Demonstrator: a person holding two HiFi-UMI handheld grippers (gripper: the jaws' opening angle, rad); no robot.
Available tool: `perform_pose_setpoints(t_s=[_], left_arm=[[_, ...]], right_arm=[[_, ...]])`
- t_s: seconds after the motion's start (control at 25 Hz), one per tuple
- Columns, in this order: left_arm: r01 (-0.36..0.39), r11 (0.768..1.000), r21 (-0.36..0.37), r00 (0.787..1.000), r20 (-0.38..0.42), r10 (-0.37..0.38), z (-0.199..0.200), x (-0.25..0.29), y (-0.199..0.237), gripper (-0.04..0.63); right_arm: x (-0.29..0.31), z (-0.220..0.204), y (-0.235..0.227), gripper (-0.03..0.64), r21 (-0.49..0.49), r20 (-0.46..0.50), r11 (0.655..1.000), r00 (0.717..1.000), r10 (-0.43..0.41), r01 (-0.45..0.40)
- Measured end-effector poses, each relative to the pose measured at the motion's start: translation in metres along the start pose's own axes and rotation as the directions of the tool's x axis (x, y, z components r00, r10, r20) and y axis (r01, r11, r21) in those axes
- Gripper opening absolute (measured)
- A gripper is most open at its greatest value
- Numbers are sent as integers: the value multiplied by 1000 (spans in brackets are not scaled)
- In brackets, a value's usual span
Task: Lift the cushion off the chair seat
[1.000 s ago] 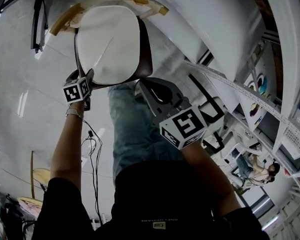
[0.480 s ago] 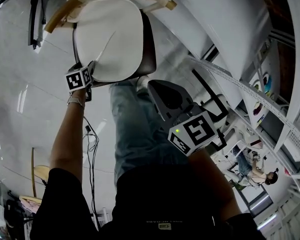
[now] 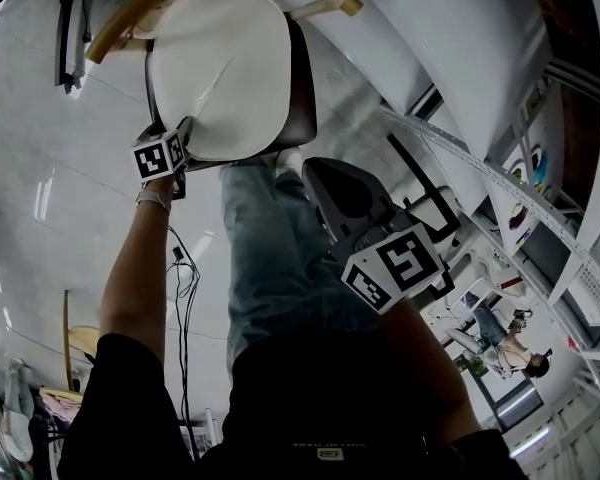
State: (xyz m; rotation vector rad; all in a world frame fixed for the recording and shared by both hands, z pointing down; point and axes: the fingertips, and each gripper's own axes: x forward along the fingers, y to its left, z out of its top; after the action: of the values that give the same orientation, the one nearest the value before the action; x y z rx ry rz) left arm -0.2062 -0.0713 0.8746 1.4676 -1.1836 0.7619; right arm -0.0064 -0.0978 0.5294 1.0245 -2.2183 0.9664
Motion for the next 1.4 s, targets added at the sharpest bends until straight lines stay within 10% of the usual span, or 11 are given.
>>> perform_pose_setpoints(t_s=[1.4], left_arm=[[-135,990,37,991,5,135,4,-35,-27,25]], right_arm=[[-44,10,-14,11,-15,37,999,999,-31,32]])
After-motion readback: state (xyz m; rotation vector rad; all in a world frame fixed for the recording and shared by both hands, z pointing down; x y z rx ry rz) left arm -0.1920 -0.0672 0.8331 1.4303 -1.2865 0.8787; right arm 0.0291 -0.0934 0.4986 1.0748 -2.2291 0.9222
